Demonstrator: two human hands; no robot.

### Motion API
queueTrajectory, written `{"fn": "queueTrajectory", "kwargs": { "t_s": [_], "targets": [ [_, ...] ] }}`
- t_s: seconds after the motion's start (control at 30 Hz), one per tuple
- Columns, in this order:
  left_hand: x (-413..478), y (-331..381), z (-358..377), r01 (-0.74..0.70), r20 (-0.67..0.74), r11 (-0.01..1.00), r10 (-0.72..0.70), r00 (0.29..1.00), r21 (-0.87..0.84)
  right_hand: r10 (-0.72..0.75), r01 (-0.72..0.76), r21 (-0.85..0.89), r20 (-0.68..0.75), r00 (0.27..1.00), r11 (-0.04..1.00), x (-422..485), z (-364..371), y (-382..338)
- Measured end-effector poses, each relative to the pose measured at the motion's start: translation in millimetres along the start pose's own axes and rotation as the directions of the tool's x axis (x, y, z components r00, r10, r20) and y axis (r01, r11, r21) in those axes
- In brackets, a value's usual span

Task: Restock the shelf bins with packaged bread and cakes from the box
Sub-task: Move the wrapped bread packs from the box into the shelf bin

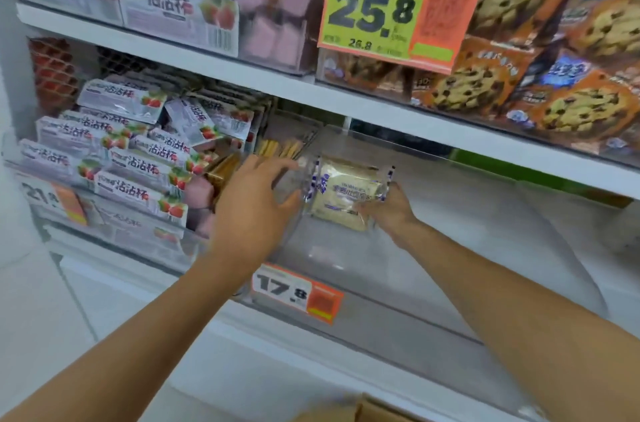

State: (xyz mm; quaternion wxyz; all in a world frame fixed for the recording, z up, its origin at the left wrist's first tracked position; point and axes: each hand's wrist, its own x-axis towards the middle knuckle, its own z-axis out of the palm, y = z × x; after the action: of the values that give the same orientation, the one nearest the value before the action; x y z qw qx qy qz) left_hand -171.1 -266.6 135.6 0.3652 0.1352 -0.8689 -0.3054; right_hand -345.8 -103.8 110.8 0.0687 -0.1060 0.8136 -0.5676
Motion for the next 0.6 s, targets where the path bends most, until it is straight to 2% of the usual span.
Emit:
{"fn": "queueTrajectory", "kwargs": {
  "t_s": [0.13, 0.27, 0.33, 0.37, 0.43, 0.5, 0.6],
  "targets": [
    [-1, 1, 0, 0.006, -0.026, 1.0, -0.007, 1.0, -0.024, -0.076, 0.063, -0.084, -0.152, 0.986, 0.994, 12, 2, 18],
    [-3, 4, -2, 0.02, -0.034, 0.998, -0.022, 0.999, -0.053, -0.053, 0.044, -0.101, -0.089, 0.995, 0.994, 14, 0, 17],
    [-3, 6, -3, 0.024, -0.026, 0.998, -0.025, 0.999, -0.066, -0.198, 0.164, -0.183, -0.187, 0.962, 0.969, 8, -1, 18],
    [-3, 6, -3, 0.023, -0.026, 0.998, -0.024, 0.999, -0.059, -0.311, 0.246, -0.304, -0.188, 0.931, 0.92, 3, -2, 17],
    [-3, 5, -3, 0.023, -0.031, 0.999, -0.025, 0.999, -0.049, -0.495, 0.404, -0.552, -0.017, 0.869, 0.729, 1, -4, 17],
    [-3, 5, -3, 0.025, -0.03, 0.999, -0.026, 0.999, -0.047, -0.55, 0.48, -0.678, 0.131, 0.825, 0.557, 6, -5, 16],
    [-3, 6, -4, 0.019, -0.027, 0.998, -0.021, 0.999, -0.052, -0.539, 0.417, -0.78, 0.123, 0.833, 0.467, 9, -3, 12]
  ]
}}
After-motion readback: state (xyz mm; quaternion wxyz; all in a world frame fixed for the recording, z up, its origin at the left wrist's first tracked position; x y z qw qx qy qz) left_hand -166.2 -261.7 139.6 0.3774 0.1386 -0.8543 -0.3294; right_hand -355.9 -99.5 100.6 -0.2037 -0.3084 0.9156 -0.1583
